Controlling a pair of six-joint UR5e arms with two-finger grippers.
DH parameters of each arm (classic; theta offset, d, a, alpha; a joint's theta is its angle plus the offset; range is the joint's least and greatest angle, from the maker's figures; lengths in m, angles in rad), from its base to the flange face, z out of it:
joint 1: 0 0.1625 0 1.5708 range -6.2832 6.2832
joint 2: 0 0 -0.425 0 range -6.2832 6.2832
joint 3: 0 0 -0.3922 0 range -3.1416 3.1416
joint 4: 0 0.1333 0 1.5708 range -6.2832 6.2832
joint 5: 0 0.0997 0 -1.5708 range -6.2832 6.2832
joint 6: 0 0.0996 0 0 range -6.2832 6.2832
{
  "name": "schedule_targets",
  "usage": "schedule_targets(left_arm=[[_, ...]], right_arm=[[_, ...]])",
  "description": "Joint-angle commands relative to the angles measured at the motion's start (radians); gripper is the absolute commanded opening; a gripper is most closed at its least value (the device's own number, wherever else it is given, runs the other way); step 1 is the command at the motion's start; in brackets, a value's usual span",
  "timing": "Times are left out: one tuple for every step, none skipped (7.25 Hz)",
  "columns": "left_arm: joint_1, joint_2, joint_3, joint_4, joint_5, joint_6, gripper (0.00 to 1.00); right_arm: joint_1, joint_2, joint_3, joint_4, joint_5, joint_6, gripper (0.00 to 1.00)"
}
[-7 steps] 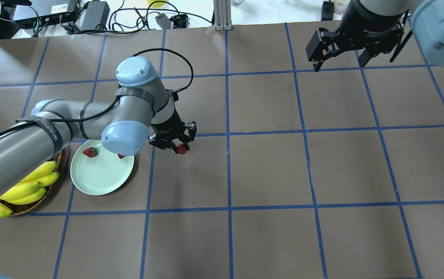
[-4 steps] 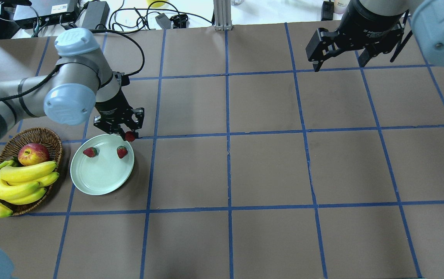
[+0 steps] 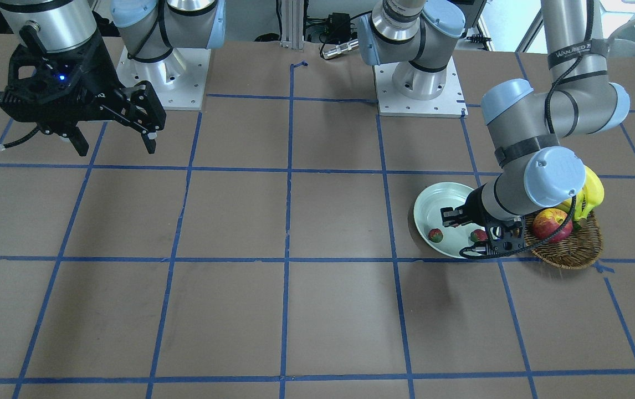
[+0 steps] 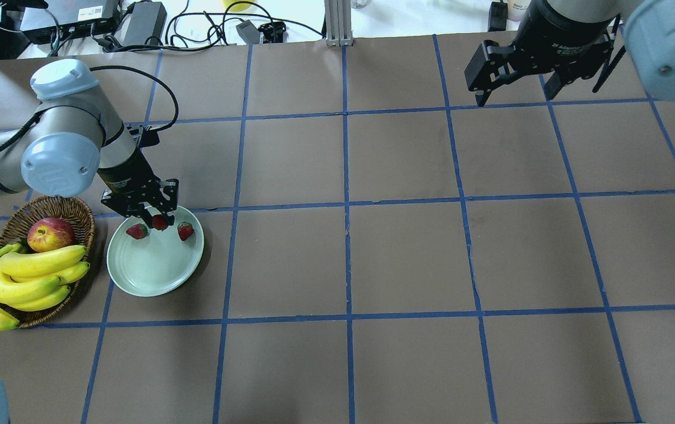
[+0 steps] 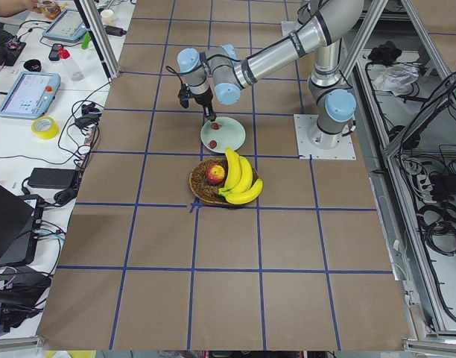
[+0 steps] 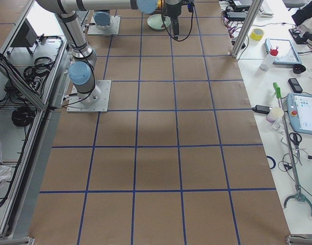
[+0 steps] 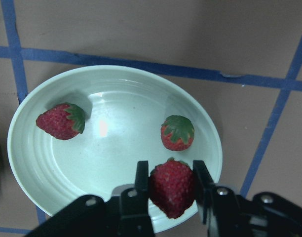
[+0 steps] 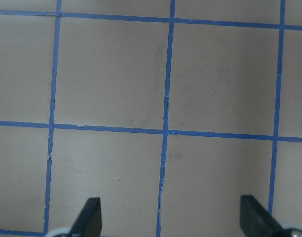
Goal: Collect all strawberries into plate
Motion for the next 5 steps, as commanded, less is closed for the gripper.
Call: schedule_targets(left_arm=[[0.008, 0.008, -0.004, -0.014, 0.008, 0.002, 1.0], [0.007, 0.022, 0.004, -0.019, 0.006, -0.001, 1.0], [-0.006, 0.042, 0.008, -0.013, 0.006, -0.01, 1.0], [-0.007, 0.076, 0.033, -0.02, 0.008, -0.015, 1.0], [-0.015, 0.114, 0.098, -0.107, 0.008, -0.019, 1.0]], right_arm=[[0.0, 0.0, 0.001, 0.0, -0.001, 0.0, 1.0], [0.0, 0.0, 0.001, 0.0, -0.001, 0.0, 1.0], [0.0, 0.0, 0.001, 0.0, 0.0, 0.0, 1.0], [0.0, 0.0, -0.001, 0.0, 0.0, 0.0, 1.0], [0.0, 0.0, 0.0, 0.0, 0.0, 0.0, 1.0]])
